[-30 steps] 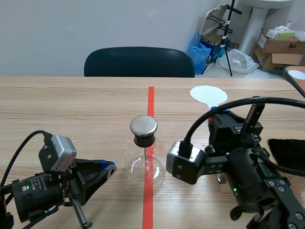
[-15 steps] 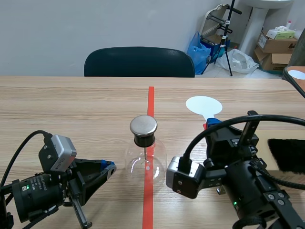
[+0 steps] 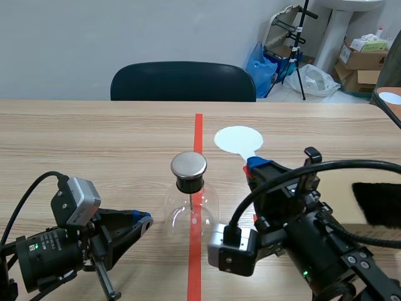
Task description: Do the electroscope experiment
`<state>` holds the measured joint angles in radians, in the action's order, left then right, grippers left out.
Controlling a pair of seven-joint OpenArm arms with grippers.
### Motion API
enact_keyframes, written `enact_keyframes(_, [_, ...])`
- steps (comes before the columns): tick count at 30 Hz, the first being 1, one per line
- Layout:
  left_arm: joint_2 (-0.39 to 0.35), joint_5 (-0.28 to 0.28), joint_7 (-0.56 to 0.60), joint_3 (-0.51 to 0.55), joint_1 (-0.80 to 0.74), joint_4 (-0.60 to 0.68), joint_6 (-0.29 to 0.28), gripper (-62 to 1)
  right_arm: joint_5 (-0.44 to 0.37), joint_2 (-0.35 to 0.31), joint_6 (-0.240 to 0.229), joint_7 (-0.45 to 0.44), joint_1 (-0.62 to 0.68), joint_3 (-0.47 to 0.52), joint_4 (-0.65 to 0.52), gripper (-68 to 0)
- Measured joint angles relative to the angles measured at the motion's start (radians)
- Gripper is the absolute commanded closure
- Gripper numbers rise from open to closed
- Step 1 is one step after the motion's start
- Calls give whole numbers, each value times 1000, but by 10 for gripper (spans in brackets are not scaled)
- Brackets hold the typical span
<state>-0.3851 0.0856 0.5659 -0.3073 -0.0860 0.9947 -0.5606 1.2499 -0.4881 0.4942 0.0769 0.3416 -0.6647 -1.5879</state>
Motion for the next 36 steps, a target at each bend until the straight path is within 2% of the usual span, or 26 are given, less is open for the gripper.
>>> enact_keyframes(4, [0, 0, 0, 0, 0, 0, 0, -36, 0, 0, 26, -94, 0, 0, 0, -13])
enact_keyframes(11, [0, 0, 0, 0, 0, 0, 0, -36, 8, 0, 23, -225, 0, 0, 0, -13])
enact_keyframes(16, [0, 0, 0, 0, 0, 0, 0, -36, 19, 0, 23, -283, 0, 0, 0, -13])
enact_keyframes(36, [0, 0, 0, 0, 0, 0, 0, -36, 23, 0, 23, -309, 0, 0, 0, -13])
